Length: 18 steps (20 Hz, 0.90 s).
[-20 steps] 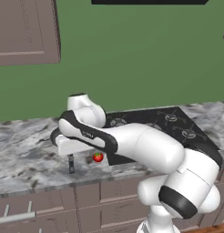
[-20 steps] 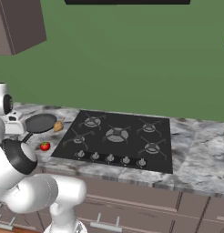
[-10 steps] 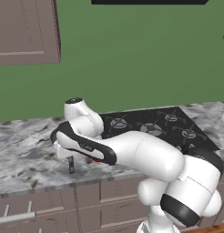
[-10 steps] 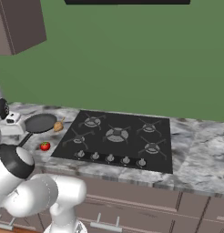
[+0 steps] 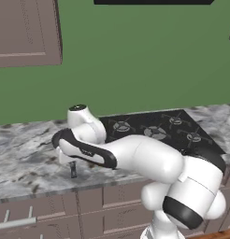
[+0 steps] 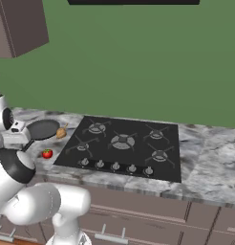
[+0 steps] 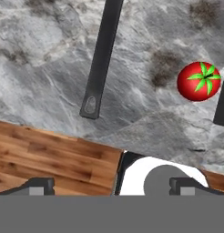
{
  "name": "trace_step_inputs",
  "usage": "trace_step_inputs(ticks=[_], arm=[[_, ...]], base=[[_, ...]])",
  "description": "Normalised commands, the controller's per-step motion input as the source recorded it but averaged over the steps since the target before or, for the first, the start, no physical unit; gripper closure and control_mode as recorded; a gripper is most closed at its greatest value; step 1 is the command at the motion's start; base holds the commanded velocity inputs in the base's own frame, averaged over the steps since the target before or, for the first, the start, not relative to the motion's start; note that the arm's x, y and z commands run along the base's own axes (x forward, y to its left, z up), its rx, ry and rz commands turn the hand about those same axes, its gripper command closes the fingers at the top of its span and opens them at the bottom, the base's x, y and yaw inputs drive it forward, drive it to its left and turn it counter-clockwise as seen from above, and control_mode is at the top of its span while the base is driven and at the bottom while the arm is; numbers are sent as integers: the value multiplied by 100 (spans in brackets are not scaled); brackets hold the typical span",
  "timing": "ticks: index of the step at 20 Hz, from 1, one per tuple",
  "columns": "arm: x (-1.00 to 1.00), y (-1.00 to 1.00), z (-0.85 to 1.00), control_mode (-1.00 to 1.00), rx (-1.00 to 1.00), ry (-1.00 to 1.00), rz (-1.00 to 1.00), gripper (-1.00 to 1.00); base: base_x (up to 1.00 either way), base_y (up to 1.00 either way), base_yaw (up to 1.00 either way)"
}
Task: Place the pan on the front left burner on the stove. Then place the tomato and the onion in the pan and turn on the front left burner.
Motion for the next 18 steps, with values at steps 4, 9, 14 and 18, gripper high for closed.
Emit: trace_step_inputs(ticks=[4, 9, 14, 18], arm=[[29, 23, -9, -100, 0, -4, 0, -100], [20, 13, -15, -100, 0, -5, 0, -100], [18, 3, -25, -100, 0, 0, 0, -100], [25, 3, -28, -100, 0, 0, 0, -100]], base=[[0, 0, 0], [0, 0, 0], [0, 0, 0], [0, 0, 0]])
